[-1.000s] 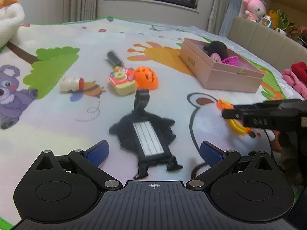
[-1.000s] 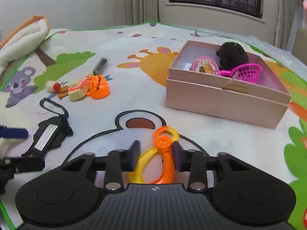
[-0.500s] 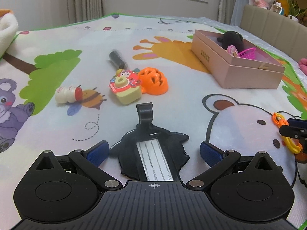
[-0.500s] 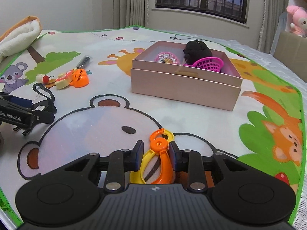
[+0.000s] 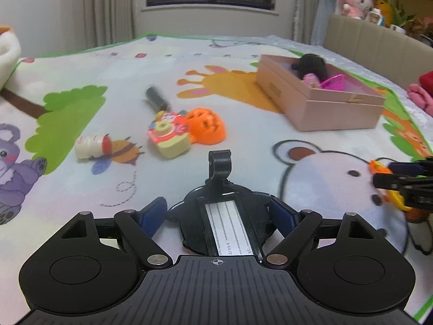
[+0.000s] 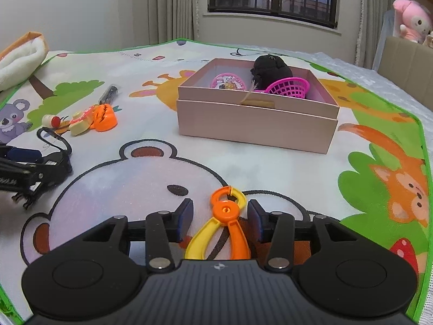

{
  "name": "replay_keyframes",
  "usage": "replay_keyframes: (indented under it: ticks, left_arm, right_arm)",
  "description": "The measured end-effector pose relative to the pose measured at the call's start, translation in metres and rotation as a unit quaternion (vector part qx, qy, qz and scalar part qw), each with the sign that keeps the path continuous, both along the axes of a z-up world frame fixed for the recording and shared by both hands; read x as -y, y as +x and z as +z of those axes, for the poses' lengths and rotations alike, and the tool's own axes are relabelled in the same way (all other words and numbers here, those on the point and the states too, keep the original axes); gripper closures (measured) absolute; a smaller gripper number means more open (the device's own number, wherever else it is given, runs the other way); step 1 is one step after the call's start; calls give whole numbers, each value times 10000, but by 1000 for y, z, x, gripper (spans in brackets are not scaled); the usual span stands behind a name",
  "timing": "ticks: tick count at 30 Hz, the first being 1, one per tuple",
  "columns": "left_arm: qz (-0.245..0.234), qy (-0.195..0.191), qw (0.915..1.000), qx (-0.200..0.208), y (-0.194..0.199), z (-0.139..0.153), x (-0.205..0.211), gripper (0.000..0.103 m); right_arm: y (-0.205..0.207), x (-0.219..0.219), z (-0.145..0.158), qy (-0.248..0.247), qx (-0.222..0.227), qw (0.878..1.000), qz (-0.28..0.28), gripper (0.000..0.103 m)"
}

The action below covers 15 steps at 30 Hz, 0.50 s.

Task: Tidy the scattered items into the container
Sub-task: 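Carry clip toy and luggage tag to the pink box and release both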

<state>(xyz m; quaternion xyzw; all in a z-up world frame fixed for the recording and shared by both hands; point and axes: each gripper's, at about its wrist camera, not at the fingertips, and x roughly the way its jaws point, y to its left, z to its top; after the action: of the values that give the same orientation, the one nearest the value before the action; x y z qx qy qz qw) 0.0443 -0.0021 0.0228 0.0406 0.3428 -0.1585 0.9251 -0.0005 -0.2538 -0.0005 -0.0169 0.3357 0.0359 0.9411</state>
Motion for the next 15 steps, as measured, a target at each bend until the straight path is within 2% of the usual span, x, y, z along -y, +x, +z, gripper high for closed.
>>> replay_keyframes:
  ticks: [1, 2, 4, 10, 15]
  left_arm:
    - [-83, -15, 10000, 33, -3, 2, 3, 16]
    - [-149, -28, 9999, 61, -5, 4, 6, 16]
    - [-324, -69, 9993, 143, -10, 9, 13, 16]
    - [-767, -104, 9964, 353, -23, 19, 36, 16]
    - [-1001, -22, 9942, 396, -29, 24, 53, 16]
  right_arm:
    - [1, 0, 0, -19, -4, 10000, 16, 63]
    - [0, -1, 0, -40, -3, 10000, 30, 72]
    - [-1, -2, 1, -90, -12, 9999, 41, 78]
    - [-10, -2, 7, -205, 20, 9998, 21, 82]
    - [-24, 7, 24, -99, 283, 9995, -30, 82]
